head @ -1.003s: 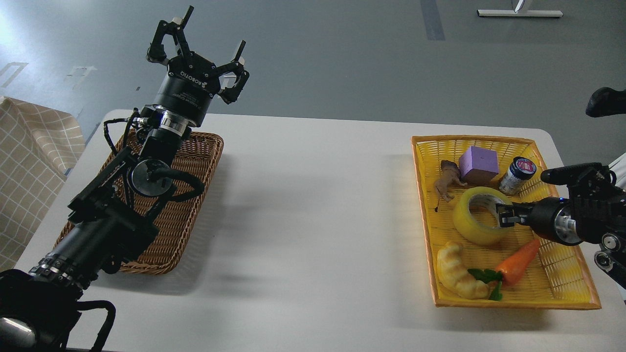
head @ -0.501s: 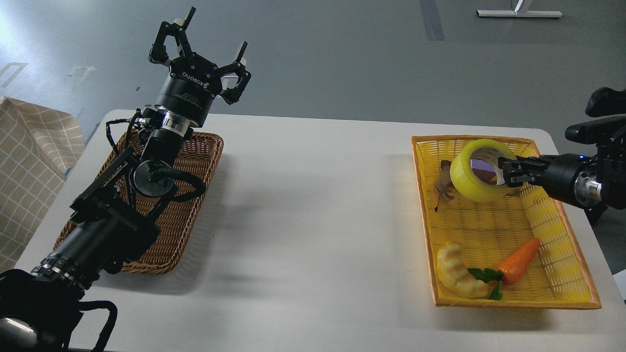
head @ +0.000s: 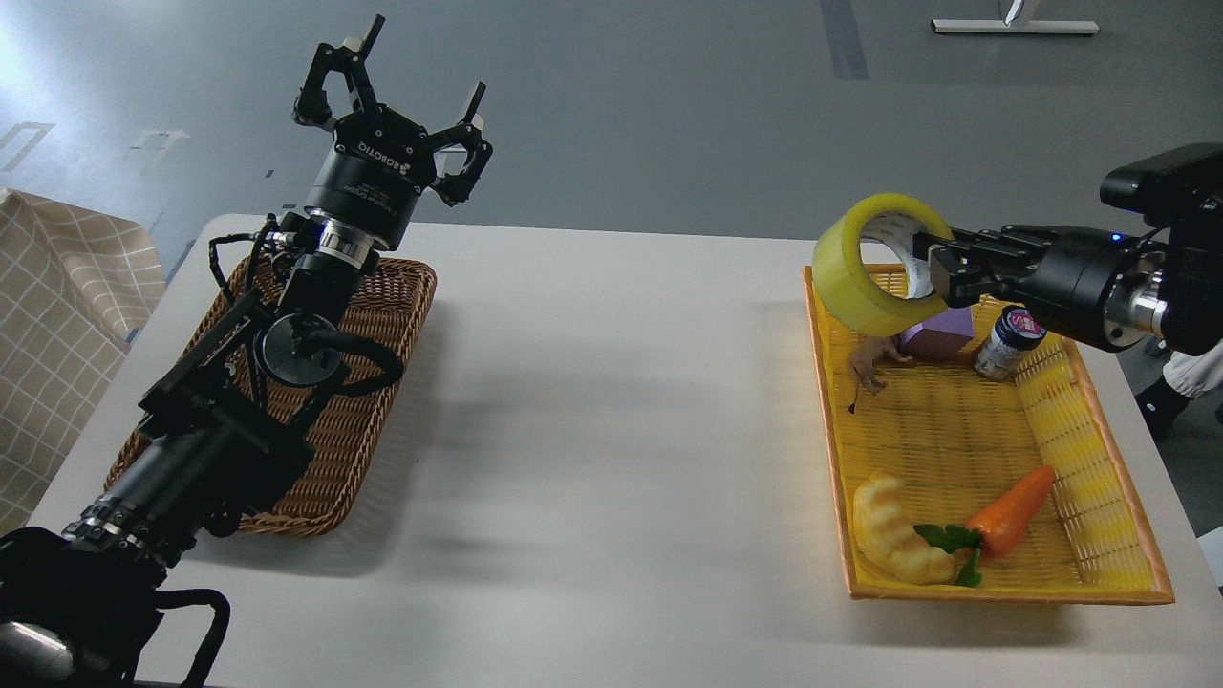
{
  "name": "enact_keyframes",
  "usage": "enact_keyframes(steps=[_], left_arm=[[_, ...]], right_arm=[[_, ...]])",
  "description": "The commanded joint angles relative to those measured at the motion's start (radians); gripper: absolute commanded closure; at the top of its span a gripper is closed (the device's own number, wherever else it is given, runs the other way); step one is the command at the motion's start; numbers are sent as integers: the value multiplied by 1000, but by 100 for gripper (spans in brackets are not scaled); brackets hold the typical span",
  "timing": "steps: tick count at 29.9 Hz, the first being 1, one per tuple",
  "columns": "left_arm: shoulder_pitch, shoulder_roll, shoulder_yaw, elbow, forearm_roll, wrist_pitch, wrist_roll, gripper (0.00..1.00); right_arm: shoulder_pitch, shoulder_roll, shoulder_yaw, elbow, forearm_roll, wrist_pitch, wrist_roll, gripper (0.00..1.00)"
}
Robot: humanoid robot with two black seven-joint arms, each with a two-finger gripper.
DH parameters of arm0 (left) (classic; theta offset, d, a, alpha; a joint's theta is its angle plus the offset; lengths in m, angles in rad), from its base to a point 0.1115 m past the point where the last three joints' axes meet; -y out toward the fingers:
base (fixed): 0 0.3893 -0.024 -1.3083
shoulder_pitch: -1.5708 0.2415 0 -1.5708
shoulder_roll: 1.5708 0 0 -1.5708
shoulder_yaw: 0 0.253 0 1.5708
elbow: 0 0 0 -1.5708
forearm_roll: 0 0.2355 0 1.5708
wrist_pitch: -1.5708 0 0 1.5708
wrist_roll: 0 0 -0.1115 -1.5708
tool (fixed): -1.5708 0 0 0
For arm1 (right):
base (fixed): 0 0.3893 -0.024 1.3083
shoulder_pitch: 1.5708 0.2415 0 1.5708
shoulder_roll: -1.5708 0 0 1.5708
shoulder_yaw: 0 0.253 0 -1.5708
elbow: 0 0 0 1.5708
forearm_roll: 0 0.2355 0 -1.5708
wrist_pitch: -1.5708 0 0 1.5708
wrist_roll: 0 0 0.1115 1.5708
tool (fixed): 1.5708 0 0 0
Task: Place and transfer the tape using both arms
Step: 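Lift the tape roll and carry it toward the table center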
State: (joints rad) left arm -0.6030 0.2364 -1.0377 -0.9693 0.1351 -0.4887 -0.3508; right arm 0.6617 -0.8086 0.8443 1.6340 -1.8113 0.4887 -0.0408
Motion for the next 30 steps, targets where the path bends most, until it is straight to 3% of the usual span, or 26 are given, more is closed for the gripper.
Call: enact_keyframes(steps=[1,8,23,30], left_arm=[[0,-2,-2,0,0,0,-1,2],[0,0,-1,0,0,0,-1,2],[2,-3,-4,0,0,0,-1,2],[2,-2,-9,0,0,0,-2,2]], right_arm=[[38,67,-27,-6,-6,0,-2,100],[111,146,-152,-34,-6,0,-2,100],[251,468,-404,-373,-16,0,-2,100],[277,578,-424,-503,-16,0,-1,100]])
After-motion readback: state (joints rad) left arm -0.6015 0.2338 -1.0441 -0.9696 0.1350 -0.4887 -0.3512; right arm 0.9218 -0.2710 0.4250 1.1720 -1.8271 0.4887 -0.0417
